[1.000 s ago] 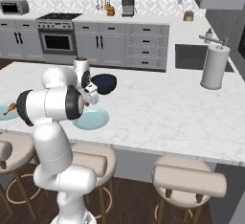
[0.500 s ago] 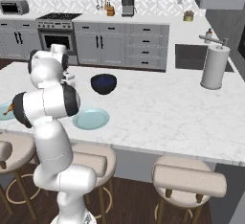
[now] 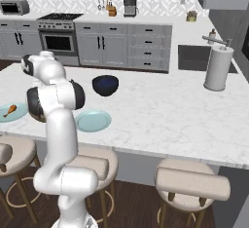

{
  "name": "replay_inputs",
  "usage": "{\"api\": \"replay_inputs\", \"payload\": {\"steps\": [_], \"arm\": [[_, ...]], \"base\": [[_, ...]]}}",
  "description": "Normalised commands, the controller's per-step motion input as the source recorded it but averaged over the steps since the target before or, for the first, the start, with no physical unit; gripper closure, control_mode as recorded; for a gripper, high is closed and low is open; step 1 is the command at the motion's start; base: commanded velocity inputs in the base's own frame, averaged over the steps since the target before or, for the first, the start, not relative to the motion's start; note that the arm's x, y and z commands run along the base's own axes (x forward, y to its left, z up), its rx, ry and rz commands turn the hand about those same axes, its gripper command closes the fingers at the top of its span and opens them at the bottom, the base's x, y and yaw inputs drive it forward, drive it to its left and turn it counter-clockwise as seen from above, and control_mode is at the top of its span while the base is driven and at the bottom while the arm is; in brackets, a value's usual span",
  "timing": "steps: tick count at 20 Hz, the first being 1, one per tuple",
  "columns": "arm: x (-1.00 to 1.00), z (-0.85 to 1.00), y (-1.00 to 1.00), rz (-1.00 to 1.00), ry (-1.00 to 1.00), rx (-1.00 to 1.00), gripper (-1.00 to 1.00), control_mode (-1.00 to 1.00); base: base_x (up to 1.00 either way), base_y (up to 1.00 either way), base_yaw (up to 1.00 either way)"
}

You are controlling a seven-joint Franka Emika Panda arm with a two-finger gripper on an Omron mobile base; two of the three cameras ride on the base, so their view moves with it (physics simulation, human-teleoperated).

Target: Pick the chicken drumstick and sweet potato from their plates and place them in the bowl. Then put the bowl in the fridge.

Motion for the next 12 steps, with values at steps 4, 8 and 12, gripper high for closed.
{"api": "replay_inputs", "payload": {"steps": [4,8,12], "arm": [[0.34,-0.65,0.03,0.08,-0.14,0.00,1.00,-1.00],[0.51,-0.55,0.00,0.07,-0.10,0.00,1.00,-1.00],[0.14,-0.23,0.00,0.05,0.00,0.00,1.00,-1.00]], "base": [[0.00,0.00,0.00],[0.00,0.00,0.00],[0.00,0.00,0.00]]}}
